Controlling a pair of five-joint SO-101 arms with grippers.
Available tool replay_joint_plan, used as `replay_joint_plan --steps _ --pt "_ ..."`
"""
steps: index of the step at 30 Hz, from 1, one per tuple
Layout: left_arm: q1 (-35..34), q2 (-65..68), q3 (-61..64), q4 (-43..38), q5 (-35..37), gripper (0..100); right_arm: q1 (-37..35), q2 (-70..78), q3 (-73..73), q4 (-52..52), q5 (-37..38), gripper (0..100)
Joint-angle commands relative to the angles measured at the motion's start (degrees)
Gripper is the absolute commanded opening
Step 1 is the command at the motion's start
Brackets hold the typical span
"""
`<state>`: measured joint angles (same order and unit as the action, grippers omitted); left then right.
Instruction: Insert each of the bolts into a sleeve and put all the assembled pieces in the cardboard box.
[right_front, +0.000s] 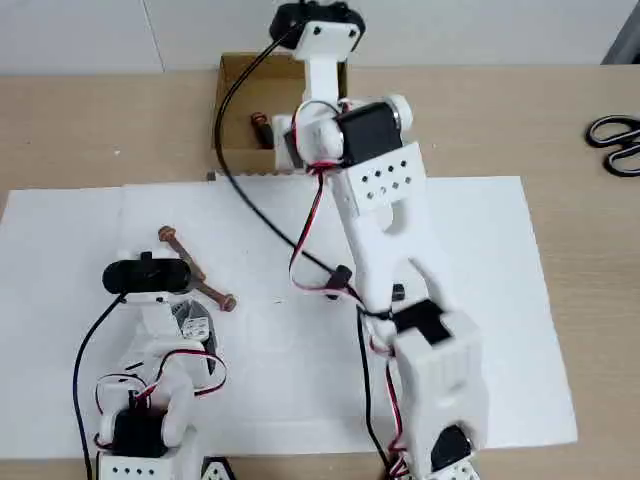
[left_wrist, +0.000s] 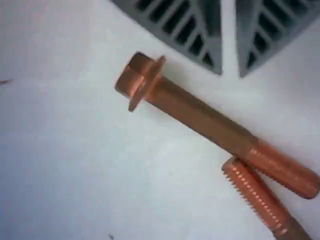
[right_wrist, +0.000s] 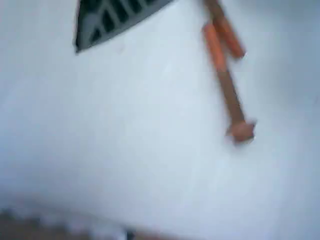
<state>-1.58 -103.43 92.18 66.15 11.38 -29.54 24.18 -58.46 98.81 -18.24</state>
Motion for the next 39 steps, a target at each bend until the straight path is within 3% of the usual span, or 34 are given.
replay_joint_plan --steps 1,18,31,39 --pt "-0.3 -0.4 -0.1 -1.1 -0.2 1 -1.6 -9.5 11.6 0.3 -2.4 21.0" --pt "-0.3 -0.4 -0.1 -1.1 -0.2 1 0.8 -21.8 43.5 0.1 -13.3 21.1" --pt "-0.3 -0.4 -0.1 -1.1 -0.2 1 0.8 -21.3 57.9 -15.8 -14.6 20.9" --pt "-0.3 -0.4 -0.1 -1.1 -0.2 1 0.7 -14.5 58.6 -18.2 -14.7 20.9"
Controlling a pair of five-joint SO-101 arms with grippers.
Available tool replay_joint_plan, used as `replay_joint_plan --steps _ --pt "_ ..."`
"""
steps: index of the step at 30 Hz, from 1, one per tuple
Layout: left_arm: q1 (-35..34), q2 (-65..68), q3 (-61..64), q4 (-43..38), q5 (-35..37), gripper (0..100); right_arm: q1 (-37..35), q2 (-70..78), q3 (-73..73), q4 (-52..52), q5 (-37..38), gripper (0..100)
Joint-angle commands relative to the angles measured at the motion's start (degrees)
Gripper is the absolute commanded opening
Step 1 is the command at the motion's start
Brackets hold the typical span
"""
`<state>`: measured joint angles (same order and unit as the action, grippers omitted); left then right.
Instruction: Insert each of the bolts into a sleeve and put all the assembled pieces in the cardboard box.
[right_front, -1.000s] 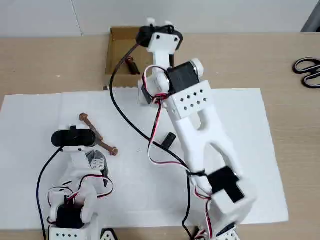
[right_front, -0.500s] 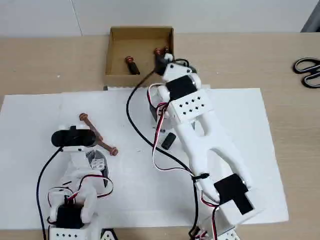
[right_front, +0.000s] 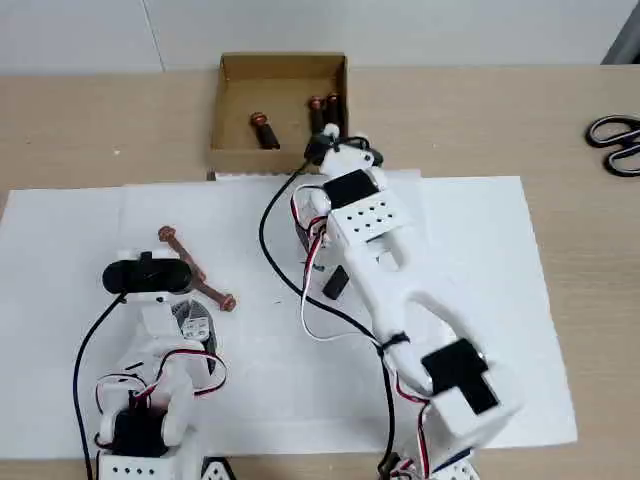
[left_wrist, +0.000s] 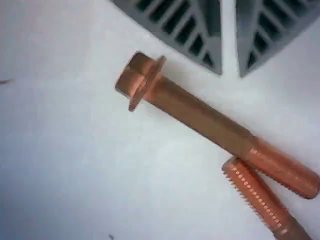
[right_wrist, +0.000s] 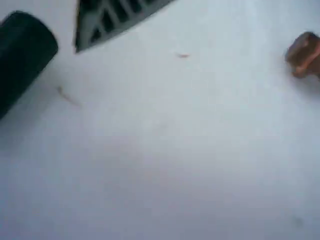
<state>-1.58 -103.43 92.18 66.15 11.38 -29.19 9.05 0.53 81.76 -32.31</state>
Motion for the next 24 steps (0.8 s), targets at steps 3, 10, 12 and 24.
replay_joint_plan --steps 3,10,12,24 --pt "-0.3 -0.4 -0.1 -1.1 -0.2 1 0.3 2.5 -0.4 -2.6 -0.6 20.9" --pt "-0.3 -0.4 -0.1 -1.1 -0.2 1 0.1 4.9 -0.3 -5.1 -0.6 20.9" --pt "-0.3 -0.4 -0.1 -1.1 -0.2 1 0.1 5.7 -0.3 -5.2 -0.6 20.9" --pt "-0.3 -0.4 -0.1 -1.1 -0.2 1 0.0 8.8 -0.3 -5.2 -0.6 20.8"
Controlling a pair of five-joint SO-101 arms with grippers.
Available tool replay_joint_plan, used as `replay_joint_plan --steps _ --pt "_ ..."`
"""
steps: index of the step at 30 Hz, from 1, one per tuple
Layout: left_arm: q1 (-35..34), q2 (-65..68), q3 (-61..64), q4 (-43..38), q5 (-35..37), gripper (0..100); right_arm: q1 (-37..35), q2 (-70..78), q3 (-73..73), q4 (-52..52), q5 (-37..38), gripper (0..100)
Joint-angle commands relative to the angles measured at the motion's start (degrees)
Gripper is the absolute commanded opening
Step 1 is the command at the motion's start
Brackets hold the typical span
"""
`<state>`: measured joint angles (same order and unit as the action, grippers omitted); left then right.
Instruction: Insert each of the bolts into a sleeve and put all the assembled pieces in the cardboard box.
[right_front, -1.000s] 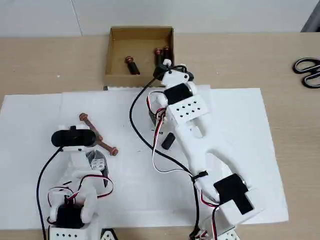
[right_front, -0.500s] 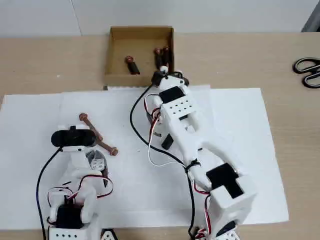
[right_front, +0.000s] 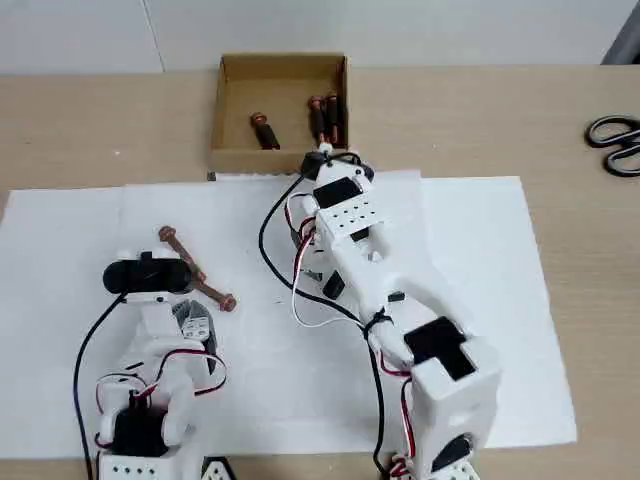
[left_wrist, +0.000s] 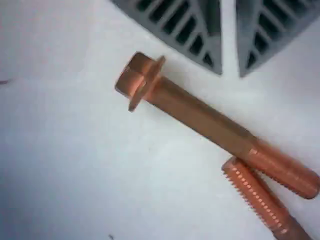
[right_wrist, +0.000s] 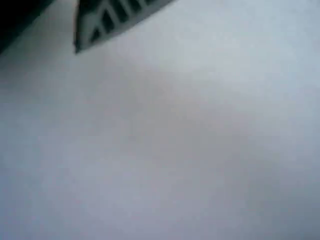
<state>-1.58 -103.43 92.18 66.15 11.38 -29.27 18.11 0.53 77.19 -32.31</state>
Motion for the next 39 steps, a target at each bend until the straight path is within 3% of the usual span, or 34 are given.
replay_joint_plan --steps 1,8,13,19,33,39 --pt "-0.3 -0.4 -0.1 -1.1 -0.2 1 0.0 0.0 -0.3 -0.7 -0.6 20.8" --pt "-0.3 -0.4 -0.1 -1.1 -0.2 1 -0.9 1.5 -0.3 -0.7 -2.2 20.3" --pt "-0.3 -0.4 -0.1 -1.1 -0.2 1 -2.1 2.0 -0.3 -2.9 -2.2 0.4" --pt "-0.3 -0.4 -0.1 -1.1 -0.2 1 -2.2 1.5 -2.4 -2.5 -1.7 0.2" --pt "-0.3 -0.4 -0.3 -1.3 -0.2 1 -3.6 -8.7 -19.0 16.7 3.3 0.2" --pt "-0.4 -0.1 -10.3 -1.1 -0.5 1 0.0 -15.7 -18.4 21.1 3.0 0.2"
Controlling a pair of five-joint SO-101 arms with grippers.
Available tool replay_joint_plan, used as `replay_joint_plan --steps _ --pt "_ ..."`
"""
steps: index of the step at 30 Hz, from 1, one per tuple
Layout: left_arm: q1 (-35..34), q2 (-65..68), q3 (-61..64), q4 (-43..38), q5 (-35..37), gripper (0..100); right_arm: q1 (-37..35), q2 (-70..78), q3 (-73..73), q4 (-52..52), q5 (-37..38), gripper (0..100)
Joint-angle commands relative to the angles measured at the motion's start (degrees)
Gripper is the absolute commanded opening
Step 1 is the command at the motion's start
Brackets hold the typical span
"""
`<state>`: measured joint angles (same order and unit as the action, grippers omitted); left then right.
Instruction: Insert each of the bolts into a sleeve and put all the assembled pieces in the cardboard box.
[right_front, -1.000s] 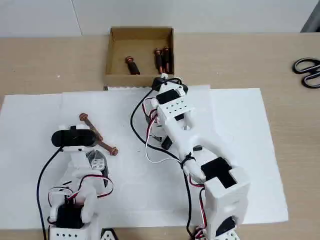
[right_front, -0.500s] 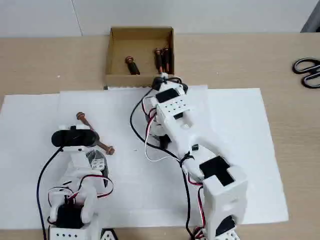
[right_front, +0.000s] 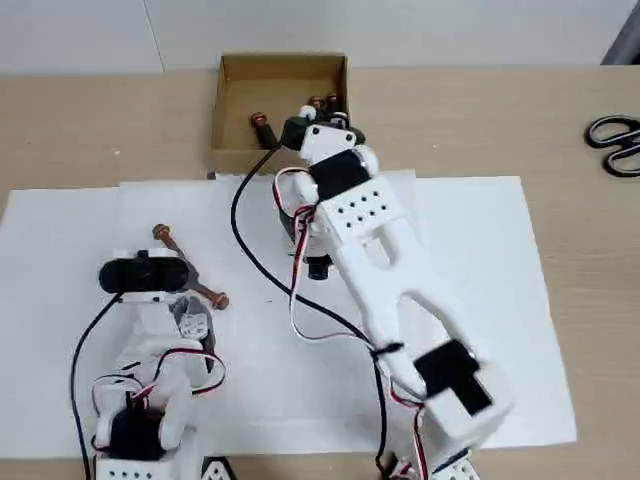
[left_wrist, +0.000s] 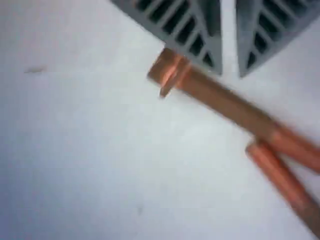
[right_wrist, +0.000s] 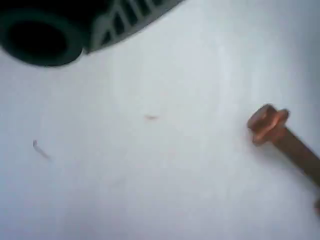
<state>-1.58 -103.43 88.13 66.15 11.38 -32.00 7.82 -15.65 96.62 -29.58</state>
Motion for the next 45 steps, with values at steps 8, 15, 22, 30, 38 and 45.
replay_joint_plan --steps 8,15,22,30,38,45 --pt "-0.4 12.4 -27.6 5.6 -1.1 1 11.7 -13.4 10.0 1.5 0.2 0.2" --pt "-0.4 42.5 -57.2 11.8 6.6 1 13.4 -23.9 22.2 0.7 0.3 0.2" --pt "-0.4 58.5 -67.8 11.2 13.6 1 15.7 -35.7 29.7 -1.1 0.3 0.2" --pt "-7.9 70.7 -67.7 4.4 27.2 1 24.7 -46.9 38.2 -1.1 0.4 0.2" --pt "-13.2 91.3 -70.9 3.2 28.7 1 26.2 -59.4 47.4 -2.6 0.4 0.2" --pt "-12.7 99.5 -77.7 1.9 24.2 2 26.2 -66.1 54.9 -2.8 0.3 0.2"
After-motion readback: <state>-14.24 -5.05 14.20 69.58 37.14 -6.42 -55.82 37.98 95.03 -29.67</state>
